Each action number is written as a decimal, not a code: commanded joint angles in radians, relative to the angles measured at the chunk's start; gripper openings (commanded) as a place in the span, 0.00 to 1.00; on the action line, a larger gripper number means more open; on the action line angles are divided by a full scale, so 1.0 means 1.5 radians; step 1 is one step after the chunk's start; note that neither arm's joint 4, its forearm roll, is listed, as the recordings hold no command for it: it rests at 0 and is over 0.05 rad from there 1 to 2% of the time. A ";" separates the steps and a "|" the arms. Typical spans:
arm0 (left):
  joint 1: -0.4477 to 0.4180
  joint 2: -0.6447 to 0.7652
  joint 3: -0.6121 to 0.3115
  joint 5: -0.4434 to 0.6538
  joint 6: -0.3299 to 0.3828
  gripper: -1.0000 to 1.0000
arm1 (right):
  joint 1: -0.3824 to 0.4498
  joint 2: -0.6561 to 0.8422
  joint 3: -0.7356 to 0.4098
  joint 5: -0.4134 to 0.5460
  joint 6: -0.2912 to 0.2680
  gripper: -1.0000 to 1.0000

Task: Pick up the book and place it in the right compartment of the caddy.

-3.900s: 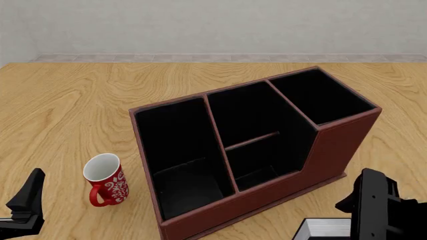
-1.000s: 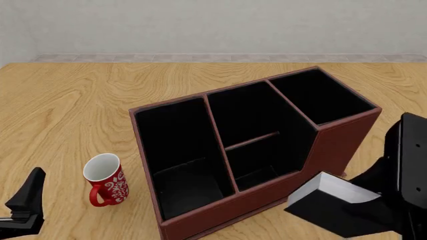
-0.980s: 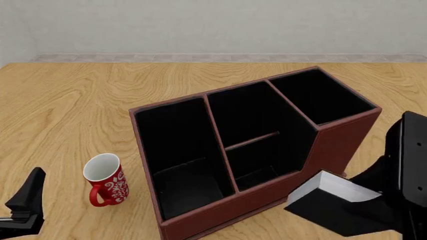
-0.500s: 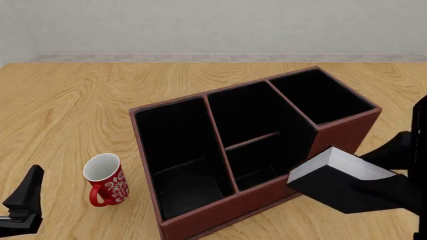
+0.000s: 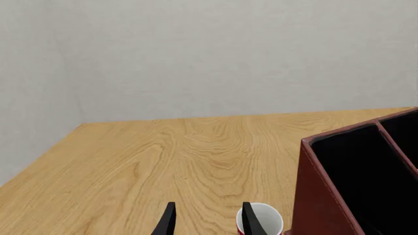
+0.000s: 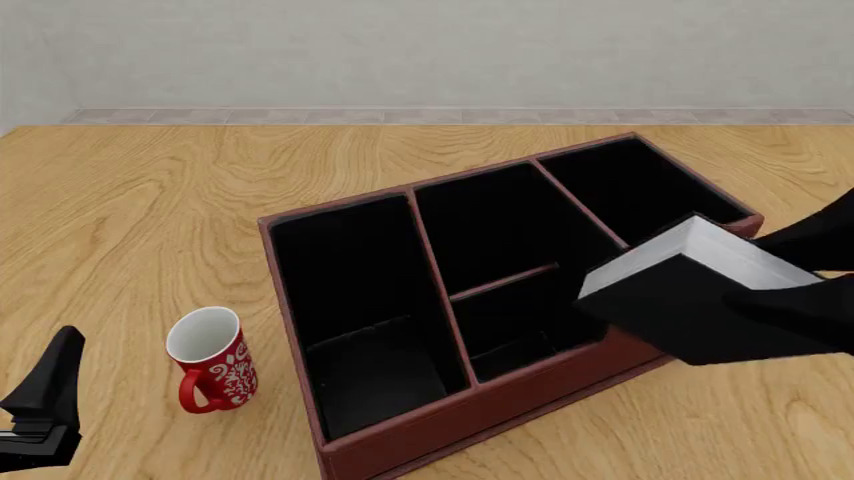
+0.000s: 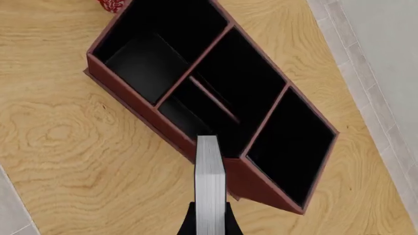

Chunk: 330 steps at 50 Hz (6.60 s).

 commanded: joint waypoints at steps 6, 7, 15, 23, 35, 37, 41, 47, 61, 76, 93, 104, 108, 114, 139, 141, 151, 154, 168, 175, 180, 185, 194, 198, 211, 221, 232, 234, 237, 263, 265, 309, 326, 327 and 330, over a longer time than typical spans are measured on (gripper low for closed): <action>0.003 0.000 0.001 0.001 -0.005 1.00 | -0.012 0.015 -0.078 0.000 0.003 0.00; 0.003 0.000 0.001 0.002 -0.006 1.00 | -0.010 0.017 -0.089 0.000 0.002 0.00; 0.006 0.000 -0.004 0.004 -0.008 1.00 | -0.009 0.034 -0.134 0.000 0.005 0.00; 0.008 0.000 -0.006 0.005 -0.009 1.00 | -0.003 0.055 -0.158 0.000 0.013 0.00; 0.010 0.000 -0.005 0.005 -0.009 1.00 | 0.003 0.092 -0.229 0.000 0.038 0.00; 0.010 0.000 -0.006 0.005 -0.009 1.00 | 0.002 0.097 -0.236 0.000 0.034 0.00; 0.010 0.000 -0.004 0.005 -0.009 1.00 | -0.005 0.108 -0.257 0.000 0.052 0.00; 0.010 0.000 -0.008 0.007 -0.009 1.00 | -0.009 0.133 -0.306 0.000 0.074 0.00; 0.007 0.000 -0.017 0.017 -0.006 1.00 | -0.045 0.166 -0.392 0.000 0.122 0.00; 0.005 0.000 -0.018 0.017 -0.006 1.00 | -0.059 0.210 -0.434 0.000 0.188 0.00; -0.001 0.000 -0.020 0.021 0.000 1.00 | -0.135 0.210 -0.400 0.000 0.227 0.00; -0.003 0.000 -0.012 0.019 -0.003 1.00 | -0.189 0.218 -0.358 0.000 0.229 0.00; -0.003 0.000 -0.012 0.022 -0.004 1.00 | -0.184 0.228 -0.369 0.000 0.241 0.00; -0.001 0.000 -0.007 0.018 -0.005 1.00 | -0.189 0.243 -0.381 0.000 0.257 0.00; 0.000 0.000 0.001 0.018 0.001 1.00 | -0.204 0.273 -0.354 0.000 0.282 0.00; -0.001 0.000 0.001 0.018 0.003 1.00 | -0.204 0.275 -0.360 0.000 0.286 0.00; 0.001 0.000 0.006 0.017 0.004 1.00 | -0.220 0.286 -0.370 0.000 0.279 0.00; 0.001 0.000 0.006 0.017 0.004 1.00 | -0.226 0.288 -0.365 0.000 0.280 0.00; 0.003 0.000 0.011 0.013 0.007 1.00 | -0.229 0.298 -0.352 0.000 0.286 0.00; 0.006 0.000 0.014 0.010 0.006 1.00 | -0.231 0.303 -0.346 0.000 0.283 0.00; 0.006 0.000 0.015 0.009 0.007 1.00 | -0.239 0.310 -0.356 0.000 0.274 0.00; 0.005 0.000 0.015 0.009 0.007 1.00 | -0.237 0.317 -0.362 0.000 0.273 0.00; 0.006 0.000 0.012 0.005 0.007 1.00 | -0.240 0.329 -0.377 0.000 0.270 0.00; 0.005 0.000 0.012 0.006 0.009 1.00 | -0.238 0.334 -0.383 0.000 0.271 0.00; 0.002 0.000 0.015 0.009 0.013 1.00 | -0.235 0.351 -0.389 0.000 0.281 0.00; 0.002 0.000 0.014 0.008 0.011 1.00 | -0.238 0.362 -0.384 0.000 0.285 0.00; 0.003 0.000 0.014 0.007 0.011 1.00 | -0.246 0.373 -0.387 0.000 0.286 0.00; 0.003 0.000 0.014 0.006 0.012 1.00 | -0.248 0.375 -0.383 0.000 0.284 0.00; 0.004 0.000 0.015 0.005 0.012 1.00 | -0.247 0.377 -0.385 0.000 0.288 0.00; 0.006 0.000 0.017 0.010 0.014 1.00 | -0.245 0.396 -0.378 0.000 0.299 0.00; 0.006 0.000 0.017 0.011 0.014 1.00 | -0.247 0.400 -0.384 0.000 0.296 0.00; 0.007 0.000 0.017 0.021 0.026 1.00 | -0.262 0.442 -0.350 -0.039 0.307 0.00; 0.004 0.000 0.016 0.022 0.033 1.00 | -0.260 0.434 -0.280 -0.088 0.321 0.00; 0.004 0.000 0.016 0.022 0.033 1.00 | -0.260 0.434 -0.280 -0.088 0.321 0.00; 0.005 0.000 0.017 0.022 0.033 1.00 | -0.261 0.435 -0.266 -0.100 0.321 0.00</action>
